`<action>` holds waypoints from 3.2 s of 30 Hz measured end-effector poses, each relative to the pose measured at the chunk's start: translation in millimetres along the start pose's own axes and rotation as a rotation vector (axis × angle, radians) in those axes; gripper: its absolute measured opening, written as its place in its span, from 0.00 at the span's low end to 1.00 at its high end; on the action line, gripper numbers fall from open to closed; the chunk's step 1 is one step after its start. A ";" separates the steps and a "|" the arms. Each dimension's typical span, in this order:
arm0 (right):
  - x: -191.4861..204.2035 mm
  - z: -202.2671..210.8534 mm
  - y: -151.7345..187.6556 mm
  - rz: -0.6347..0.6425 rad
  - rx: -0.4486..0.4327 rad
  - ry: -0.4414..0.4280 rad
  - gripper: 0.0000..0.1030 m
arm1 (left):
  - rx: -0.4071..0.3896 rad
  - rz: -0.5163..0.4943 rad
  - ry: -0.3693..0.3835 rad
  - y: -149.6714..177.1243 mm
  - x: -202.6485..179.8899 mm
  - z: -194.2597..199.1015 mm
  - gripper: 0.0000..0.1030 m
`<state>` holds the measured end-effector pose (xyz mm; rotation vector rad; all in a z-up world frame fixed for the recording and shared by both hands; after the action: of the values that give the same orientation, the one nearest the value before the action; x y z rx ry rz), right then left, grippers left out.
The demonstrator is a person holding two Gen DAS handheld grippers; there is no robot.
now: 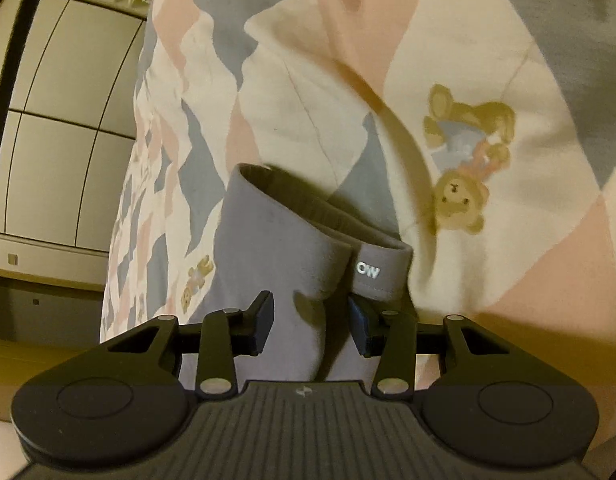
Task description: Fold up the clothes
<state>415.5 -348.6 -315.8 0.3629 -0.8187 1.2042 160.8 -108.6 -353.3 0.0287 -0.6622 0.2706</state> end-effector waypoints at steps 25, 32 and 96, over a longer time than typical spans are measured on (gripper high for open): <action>-19.6 19.6 11.0 0.218 0.053 0.155 0.11 | 0.110 0.153 -0.042 -3.6 -49.5 56.5 0.01; 18.8 34.6 30.1 0.393 -0.018 0.274 0.51 | 0.155 0.445 0.002 11.4 -43.0 70.9 0.09; 190.4 -141.4 383.8 0.423 0.666 -0.134 0.50 | -0.028 2.475 0.204 464.4 62.1 61.8 0.35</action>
<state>136.3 5.2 -336.1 0.8481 -0.6020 1.8624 50.9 347.2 -294.2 -0.8964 -0.1297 2.5777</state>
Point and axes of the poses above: each gripper's, at about its wrist camera, not at the fingertips, and z roughly against the way its jaws point, x to its left, y to its underside, the point moved 1 cm from there along -z, roughly the way its jaws point, and after that the axes turned 2 degrees about z, right-handed, at the moved point
